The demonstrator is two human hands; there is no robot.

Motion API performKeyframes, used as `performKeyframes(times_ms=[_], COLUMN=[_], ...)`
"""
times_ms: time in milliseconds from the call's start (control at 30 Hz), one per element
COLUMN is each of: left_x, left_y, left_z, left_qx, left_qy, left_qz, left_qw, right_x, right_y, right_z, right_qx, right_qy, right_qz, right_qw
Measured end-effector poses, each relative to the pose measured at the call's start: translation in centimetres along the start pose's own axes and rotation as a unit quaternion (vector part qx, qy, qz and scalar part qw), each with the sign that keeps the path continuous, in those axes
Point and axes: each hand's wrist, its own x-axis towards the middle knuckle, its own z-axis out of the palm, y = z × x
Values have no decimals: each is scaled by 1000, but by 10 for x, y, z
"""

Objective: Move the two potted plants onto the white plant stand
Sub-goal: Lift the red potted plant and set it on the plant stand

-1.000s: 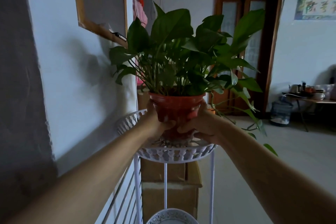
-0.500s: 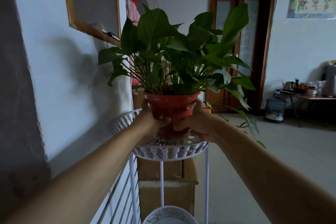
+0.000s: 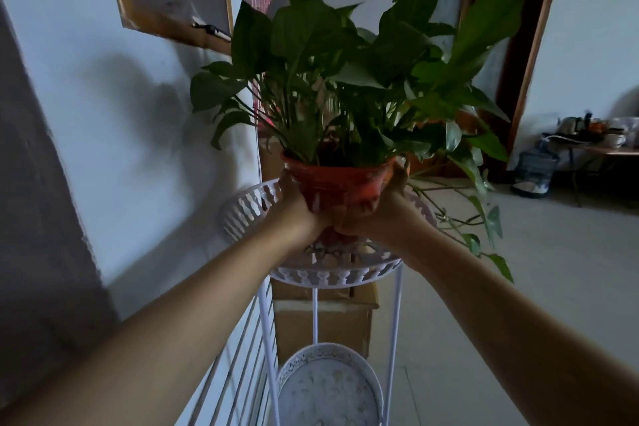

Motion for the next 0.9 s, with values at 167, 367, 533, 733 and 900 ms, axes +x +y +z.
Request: performKeyframes(times_ms=[167,367,533,733,900], left_x=[-20,-45,-71,-104,-116], left_y=[11,49,81,126,176], left_z=[-9,-30,-49,-66,-75], left_qx=[64,55,49,38,28], left_qy=[21,-16,-57,-105,-115], left_qz=[-78,-122,-142,-174,-199], left_qw=[995,991,987,978,973], right_x=[-19,-44,-69,-103,-118], right_y=[-4,-29,-49,-75,-106], right_z=[-3,-22,-38,-70,-114], right_qx=[-52,-22,-15,1,-16], right_qy=[47,29,-7,-21,-9], right_qz=[-7,54,88,125,148], right_qw=[998,998,996,992,989])
